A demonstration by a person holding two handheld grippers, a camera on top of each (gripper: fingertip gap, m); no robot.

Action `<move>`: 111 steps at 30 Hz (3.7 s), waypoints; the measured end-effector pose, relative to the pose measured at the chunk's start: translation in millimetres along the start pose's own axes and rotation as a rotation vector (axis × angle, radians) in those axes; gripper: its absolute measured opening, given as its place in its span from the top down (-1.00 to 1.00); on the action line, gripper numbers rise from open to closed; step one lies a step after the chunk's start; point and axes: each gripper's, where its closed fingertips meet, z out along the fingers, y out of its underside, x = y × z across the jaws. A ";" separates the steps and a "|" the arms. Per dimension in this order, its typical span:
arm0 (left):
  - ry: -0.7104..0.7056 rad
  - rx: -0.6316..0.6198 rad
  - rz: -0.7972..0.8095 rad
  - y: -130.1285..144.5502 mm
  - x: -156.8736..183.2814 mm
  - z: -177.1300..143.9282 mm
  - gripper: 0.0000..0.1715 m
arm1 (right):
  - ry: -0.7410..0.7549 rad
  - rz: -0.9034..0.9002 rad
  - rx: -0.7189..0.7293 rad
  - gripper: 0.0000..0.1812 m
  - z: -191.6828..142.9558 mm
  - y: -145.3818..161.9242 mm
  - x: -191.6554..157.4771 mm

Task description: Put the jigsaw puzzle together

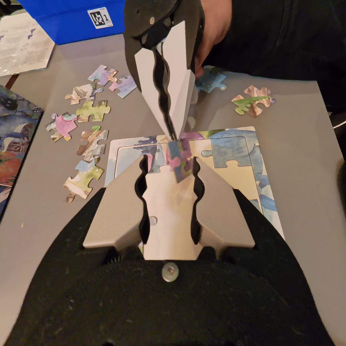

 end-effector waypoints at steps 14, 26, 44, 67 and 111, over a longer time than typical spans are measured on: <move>0.034 -0.058 0.004 11.0 7.4 8.5 0.45 | -0.185 0.316 -0.117 0.99 -9.5 33.2 -11.2; 0.039 -0.068 -0.009 14.6 6.7 10.1 0.45 | -0.162 0.321 -0.116 1.00 -10.0 33.4 -5.6; 0.250 0.179 -0.340 -18.3 10.0 -5.6 0.85 | -0.172 0.085 0.252 1.00 -18.2 -40.3 -17.8; 0.203 0.444 -0.530 -35.6 -32.2 -40.2 0.68 | -0.169 0.109 0.185 1.00 -8.9 -30.3 -16.5; 0.362 0.521 -0.678 -40.9 -22.8 -34.2 0.85 | -0.131 0.125 0.293 1.00 4.0 -46.6 -8.6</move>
